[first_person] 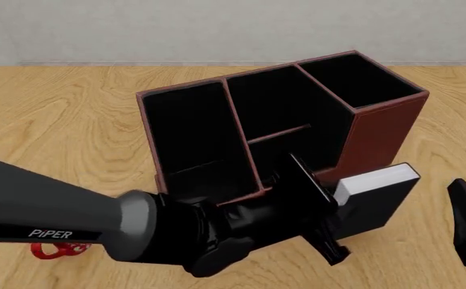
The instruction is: Pick up the book and place it in the back compartment of the caddy.
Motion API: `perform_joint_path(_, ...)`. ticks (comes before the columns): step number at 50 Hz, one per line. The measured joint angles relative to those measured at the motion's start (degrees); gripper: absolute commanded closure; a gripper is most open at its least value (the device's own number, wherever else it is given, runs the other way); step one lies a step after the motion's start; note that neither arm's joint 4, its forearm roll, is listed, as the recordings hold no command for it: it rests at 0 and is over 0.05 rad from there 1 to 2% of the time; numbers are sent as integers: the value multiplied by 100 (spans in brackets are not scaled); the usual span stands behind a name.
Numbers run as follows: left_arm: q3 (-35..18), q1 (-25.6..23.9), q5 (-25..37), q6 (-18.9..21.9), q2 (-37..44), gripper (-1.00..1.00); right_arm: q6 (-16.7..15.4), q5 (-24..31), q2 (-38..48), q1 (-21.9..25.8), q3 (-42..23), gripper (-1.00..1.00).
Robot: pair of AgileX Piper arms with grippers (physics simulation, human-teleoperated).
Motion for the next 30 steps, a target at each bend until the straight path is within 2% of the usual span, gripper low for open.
perform_joint_path(18, 609, 27, -128, 12, -616, 100, 0, 0, 0, 0, 0, -100)
perform_joint_path(30, 955, 51, -91, 169, -1143, 100, 0, 0, 0, 0, 0, -100)
